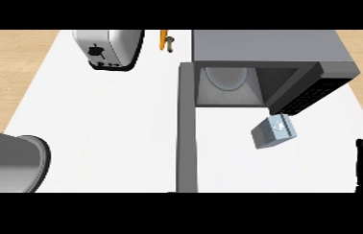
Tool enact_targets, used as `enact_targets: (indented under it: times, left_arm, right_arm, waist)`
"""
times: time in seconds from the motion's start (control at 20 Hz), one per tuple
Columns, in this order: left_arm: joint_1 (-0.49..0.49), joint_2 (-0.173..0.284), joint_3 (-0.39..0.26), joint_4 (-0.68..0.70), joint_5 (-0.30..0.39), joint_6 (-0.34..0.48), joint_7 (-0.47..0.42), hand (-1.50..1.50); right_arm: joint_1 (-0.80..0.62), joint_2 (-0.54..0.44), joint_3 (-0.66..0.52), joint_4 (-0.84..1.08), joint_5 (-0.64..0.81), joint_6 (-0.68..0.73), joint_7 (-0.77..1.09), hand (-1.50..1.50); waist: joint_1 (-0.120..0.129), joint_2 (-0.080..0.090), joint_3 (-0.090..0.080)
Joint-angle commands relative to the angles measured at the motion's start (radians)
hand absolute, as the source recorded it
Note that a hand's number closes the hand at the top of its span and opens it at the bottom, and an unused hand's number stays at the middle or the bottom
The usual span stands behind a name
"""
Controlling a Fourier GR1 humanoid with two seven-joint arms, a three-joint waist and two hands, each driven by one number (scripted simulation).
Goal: Pick up the milk, place it into the microwave and close the microwave
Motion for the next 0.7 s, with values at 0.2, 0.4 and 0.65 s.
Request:
enact_targets:
  times: [0.2, 0.4, 0.65]
  left_arm:
    - [0.093, -0.017, 0.107, -0.044, 0.136, -0.089, 0.008, -1.50]
    - [0.113, 0.032, 0.205, 0.020, 0.220, -0.133, 0.025, -1.50]
    - [0.131, -0.048, 0.166, -0.053, 0.186, -0.137, 0.030, -1.50]
  right_arm:
    - [-0.168, 0.003, -0.057, 0.244, 0.046, -0.130, 0.007, -1.50]
    - [-0.139, -0.046, -0.119, 0.451, -0.012, -0.023, -0.154, -1.50]
    - [-0.235, -0.015, -0.128, 0.730, 0.046, -0.066, -0.311, -1.50]
  waist:
    - [0.009, 0.001, 0.000]
    - [0.004, 0.001, 0.000]
    - [0.004, 0.002, 0.001]
